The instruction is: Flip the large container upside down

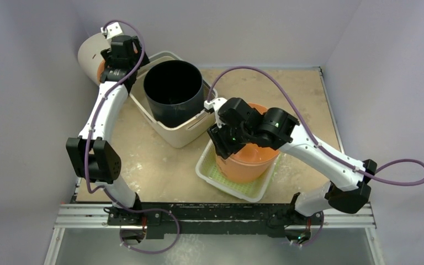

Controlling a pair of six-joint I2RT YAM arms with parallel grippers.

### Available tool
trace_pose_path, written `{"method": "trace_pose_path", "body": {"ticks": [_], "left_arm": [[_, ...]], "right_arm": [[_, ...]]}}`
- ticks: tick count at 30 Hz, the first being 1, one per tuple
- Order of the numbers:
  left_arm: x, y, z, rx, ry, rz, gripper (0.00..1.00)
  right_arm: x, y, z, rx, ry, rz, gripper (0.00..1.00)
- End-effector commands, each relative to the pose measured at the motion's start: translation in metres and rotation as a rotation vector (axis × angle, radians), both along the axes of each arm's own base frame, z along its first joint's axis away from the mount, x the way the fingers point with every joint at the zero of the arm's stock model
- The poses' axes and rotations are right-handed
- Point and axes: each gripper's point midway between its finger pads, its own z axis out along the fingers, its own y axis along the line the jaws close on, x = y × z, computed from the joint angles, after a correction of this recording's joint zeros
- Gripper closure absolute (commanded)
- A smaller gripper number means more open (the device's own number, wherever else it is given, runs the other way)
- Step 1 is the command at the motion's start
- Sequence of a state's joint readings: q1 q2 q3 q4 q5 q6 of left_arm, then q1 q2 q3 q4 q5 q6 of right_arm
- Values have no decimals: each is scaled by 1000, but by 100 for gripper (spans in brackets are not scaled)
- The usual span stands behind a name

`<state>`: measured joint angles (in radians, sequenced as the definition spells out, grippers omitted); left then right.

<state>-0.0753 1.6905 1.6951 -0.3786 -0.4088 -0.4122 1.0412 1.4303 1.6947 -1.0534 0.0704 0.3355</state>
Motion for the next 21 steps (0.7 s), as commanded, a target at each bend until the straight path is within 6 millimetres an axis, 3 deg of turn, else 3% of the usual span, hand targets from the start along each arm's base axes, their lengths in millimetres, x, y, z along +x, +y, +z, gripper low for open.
{"method": "trace_pose_path", "body": {"ticks": [1, 6, 21], "left_arm": [[2, 0, 14, -17, -63, 17, 16], [-1, 0, 13, -16, -60, 17, 16], [-11, 5, 3, -2, -33, 37, 16]], "right_arm": [[8, -19, 12, 16, -47, -144, 46], [2, -25, -6, -28, -12, -138, 49], [-15, -33, -32, -75, 56, -77, 54]]}}
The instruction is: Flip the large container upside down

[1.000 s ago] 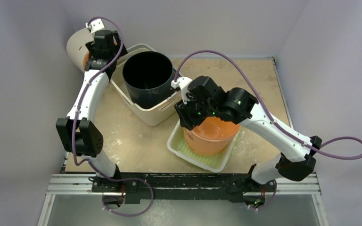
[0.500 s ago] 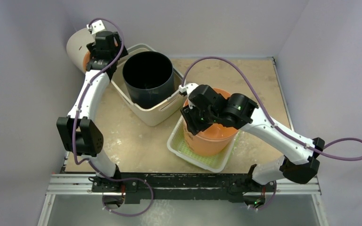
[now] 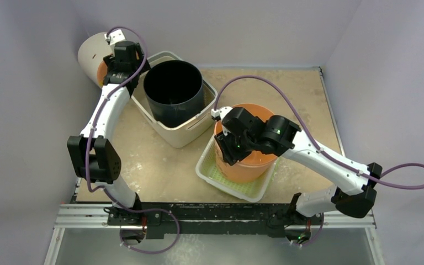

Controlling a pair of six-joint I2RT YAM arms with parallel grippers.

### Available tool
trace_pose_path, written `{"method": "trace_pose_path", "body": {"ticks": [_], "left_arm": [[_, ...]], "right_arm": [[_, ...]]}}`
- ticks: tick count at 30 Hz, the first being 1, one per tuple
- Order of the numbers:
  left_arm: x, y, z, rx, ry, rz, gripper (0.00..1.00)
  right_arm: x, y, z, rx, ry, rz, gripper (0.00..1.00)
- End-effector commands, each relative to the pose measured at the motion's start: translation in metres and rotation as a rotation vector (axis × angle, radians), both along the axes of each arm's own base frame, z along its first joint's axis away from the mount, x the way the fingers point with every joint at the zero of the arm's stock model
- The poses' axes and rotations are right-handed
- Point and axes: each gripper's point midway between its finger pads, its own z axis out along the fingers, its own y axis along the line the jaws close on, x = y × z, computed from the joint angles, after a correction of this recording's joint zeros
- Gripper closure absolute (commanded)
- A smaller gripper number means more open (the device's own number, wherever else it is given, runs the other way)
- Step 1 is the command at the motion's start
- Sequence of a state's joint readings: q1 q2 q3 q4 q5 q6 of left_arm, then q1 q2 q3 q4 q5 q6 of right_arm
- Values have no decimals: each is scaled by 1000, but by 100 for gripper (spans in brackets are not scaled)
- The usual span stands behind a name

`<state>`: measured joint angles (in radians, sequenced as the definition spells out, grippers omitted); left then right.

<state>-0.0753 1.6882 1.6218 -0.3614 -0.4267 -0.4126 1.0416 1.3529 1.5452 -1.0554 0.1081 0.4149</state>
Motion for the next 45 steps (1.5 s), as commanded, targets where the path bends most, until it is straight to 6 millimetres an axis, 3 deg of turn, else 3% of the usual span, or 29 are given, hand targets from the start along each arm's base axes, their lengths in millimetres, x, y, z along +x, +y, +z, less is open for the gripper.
{"method": "trace_pose_path", "body": {"ticks": [1, 6, 10, 12, 13, 18, 21, 29, 34, 39, 45], "left_arm": [[-7, 2, 31, -13, -88, 22, 16], [-7, 4, 33, -7, -93, 32, 16], [-7, 6, 38, 6, -101, 42, 16], [-7, 8, 41, 8, -108, 46, 16], [-8, 8, 42, 9, -109, 48, 16], [-7, 8, 44, 5, -118, 50, 16], [-7, 7, 49, -2, -135, 49, 16], [-10, 6, 60, -7, -163, 42, 16], [-13, 7, 64, 1, -168, 42, 16], [-17, 8, 61, 5, -165, 43, 16], [-23, 9, 61, 5, -168, 44, 16]], "right_arm": [[-4, -8, -6, -30, 9, 12, 54], [-4, -13, -25, -84, 16, 26, 57], [4, -16, -26, -121, -8, -1, 78], [5, -15, -20, -112, -10, -12, 95], [12, -15, -12, -114, -44, -24, 100], [39, -5, 29, -79, -151, -49, 100], [66, -5, 66, -20, -235, -109, 100], [153, -46, 177, 206, -451, -283, 100], [206, -60, 224, 329, -607, -382, 100], [255, -66, 255, 526, -738, -398, 100], [302, -78, 256, 740, -746, -348, 100]]}}
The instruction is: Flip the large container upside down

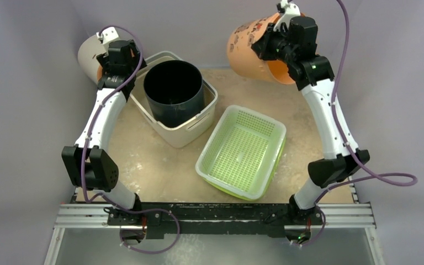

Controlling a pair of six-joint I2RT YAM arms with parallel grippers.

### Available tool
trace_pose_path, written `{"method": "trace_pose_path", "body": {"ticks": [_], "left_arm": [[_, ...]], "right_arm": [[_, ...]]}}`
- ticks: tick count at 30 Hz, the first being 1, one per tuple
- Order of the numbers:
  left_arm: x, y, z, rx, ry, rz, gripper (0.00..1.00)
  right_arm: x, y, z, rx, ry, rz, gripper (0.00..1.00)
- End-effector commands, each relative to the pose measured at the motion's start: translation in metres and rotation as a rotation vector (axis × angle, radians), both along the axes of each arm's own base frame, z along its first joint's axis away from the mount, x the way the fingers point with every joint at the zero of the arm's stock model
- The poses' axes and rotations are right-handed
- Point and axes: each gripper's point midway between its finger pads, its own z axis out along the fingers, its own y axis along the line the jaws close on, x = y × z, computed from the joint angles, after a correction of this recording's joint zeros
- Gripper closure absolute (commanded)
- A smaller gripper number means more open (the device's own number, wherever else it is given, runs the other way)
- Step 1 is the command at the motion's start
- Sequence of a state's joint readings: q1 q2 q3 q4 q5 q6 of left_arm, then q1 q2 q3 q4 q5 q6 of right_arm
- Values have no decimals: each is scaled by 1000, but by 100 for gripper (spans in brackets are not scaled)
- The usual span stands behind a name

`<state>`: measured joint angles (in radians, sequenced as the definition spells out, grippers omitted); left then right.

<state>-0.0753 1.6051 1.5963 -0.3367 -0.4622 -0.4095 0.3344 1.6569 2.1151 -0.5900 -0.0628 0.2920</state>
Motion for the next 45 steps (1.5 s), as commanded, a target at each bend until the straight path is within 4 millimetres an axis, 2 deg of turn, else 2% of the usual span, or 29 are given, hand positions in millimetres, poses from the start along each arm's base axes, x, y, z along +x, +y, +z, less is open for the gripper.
{"method": "trace_pose_path", "body": {"ticks": [1, 6, 8, 10, 11, 17, 25, 32, 36, 41, 45], "left_arm": [[-7, 1, 28, -4, -86, 11, 16], [-11, 2, 28, 4, -81, 10, 16], [-14, 4, 28, 9, -80, 15, 16], [-15, 4, 27, 11, -78, 16, 16], [-16, 4, 28, 12, -78, 15, 16], [-19, 6, 31, 20, -82, 21, 16], [-18, 7, 32, 29, -80, 23, 16], [-18, 10, 29, 51, -64, 33, 16], [-18, 12, 28, 65, -55, 40, 16], [-17, 15, 25, 81, -41, 49, 16], [-13, 16, 22, 88, -32, 54, 16]], "right_arm": [[28, 3, 66, 233, -268, 135, 100], [46, -2, 52, 407, -278, 299, 100], [48, 0, 38, 501, -238, 395, 100], [49, 2, 21, 586, -196, 504, 100], [49, 5, 3, 626, -145, 562, 100], [52, 12, -61, 788, -6, 685, 100], [57, 7, -116, 924, 89, 732, 100], [50, -12, -175, 1136, 144, 749, 100], [49, -22, -203, 1174, 183, 717, 100], [48, -36, -224, 1187, 197, 674, 91], [48, -51, -241, 1189, 219, 625, 88]]}}
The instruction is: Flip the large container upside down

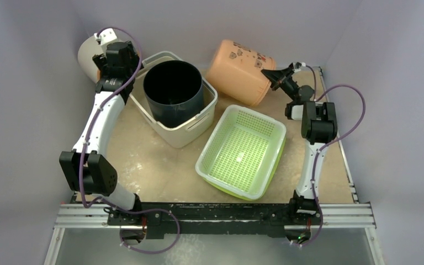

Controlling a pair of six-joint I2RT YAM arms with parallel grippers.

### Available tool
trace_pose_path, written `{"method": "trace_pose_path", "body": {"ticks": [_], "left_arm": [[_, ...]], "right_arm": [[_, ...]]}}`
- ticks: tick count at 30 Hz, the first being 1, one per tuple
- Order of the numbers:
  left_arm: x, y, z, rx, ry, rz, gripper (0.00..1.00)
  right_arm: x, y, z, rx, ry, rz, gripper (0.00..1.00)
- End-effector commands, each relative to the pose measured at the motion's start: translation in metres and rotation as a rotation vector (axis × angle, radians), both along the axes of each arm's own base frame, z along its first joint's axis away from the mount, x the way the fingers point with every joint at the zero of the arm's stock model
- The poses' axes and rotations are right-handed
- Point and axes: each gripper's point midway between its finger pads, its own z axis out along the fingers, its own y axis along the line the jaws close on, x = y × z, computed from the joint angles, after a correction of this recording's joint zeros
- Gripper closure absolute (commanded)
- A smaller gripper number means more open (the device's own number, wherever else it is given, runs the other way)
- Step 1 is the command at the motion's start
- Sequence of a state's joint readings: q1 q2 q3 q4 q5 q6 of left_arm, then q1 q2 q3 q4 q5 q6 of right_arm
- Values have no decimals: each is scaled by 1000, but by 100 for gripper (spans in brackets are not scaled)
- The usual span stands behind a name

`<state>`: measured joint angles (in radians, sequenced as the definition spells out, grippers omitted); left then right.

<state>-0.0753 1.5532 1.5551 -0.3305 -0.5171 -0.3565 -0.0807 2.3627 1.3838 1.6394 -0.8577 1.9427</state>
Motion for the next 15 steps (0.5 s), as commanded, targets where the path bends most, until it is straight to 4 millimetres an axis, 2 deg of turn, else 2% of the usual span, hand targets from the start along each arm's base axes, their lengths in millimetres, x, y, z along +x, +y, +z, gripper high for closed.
{"method": "trace_pose_path", "body": {"ticks": [1, 9, 15], "left_arm": [[4, 4, 15, 27, -36, 16, 16], [11, 3, 6, 29, -17, 15, 16], [17, 3, 1, 31, -8, 13, 16]], "right_arm": [[-54, 2, -30, -68, -182, 93, 88], [-57, -34, -53, -108, -140, 31, 80], [-55, -54, -69, -127, -115, 5, 79]]}}
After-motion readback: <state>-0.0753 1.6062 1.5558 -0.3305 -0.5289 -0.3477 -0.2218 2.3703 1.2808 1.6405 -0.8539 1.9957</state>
